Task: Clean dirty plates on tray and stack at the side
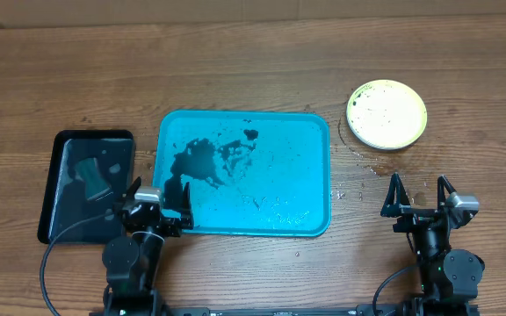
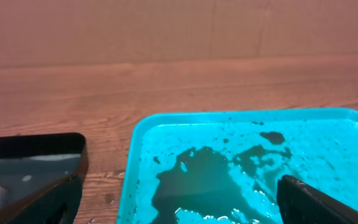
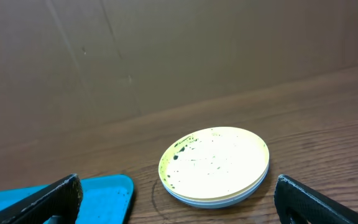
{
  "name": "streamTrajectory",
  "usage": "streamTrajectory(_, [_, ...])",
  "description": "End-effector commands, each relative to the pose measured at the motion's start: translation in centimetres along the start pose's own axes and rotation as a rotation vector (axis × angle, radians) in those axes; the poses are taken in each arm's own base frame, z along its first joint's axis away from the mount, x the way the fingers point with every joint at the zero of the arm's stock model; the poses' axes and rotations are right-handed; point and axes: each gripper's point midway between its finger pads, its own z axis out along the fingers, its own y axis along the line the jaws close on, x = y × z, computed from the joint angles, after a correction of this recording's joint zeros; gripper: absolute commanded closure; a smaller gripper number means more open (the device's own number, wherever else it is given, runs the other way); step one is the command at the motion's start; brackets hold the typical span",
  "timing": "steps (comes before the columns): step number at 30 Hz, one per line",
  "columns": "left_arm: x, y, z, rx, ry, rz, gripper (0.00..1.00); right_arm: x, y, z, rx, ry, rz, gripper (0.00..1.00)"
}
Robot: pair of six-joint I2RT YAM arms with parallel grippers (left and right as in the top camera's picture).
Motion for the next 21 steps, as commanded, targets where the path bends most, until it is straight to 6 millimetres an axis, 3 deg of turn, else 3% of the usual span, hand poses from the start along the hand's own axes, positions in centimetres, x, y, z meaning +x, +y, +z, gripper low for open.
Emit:
streamTrajectory(1, [-0.5,0.1,-0.4,-0.013,-0.042,-0.009,0.00,0.1,-0.4,0.0,0.017,-0.008,-0.008,0.00])
streamTrajectory(4, [-1.2,-0.3,-0.7,-0.002,-0.071,0.006,0.00,0.1,-0.4,0.0,0.017,-0.008,-0.008,0.00])
streamTrajectory(8, [-0.2,-0.4,-1.2,-0.012,-0.038,0.015,0.00,0.1,-0.4,0.0,0.017,-0.008,-0.008,0.00])
streamTrajectory(13, [-1.8,-0.9,-1.8,-0.001,-0.117,0.049,0.00,0.1,-0.4,0.0,0.017,-0.007,-0.008,0.00])
streamTrajectory(21, [-1.7,-0.8,-1.8,-0.010,-0.112,0.040,0.00,0.1,-0.4,0.0,0.017,-0.007,-0.008,0.00])
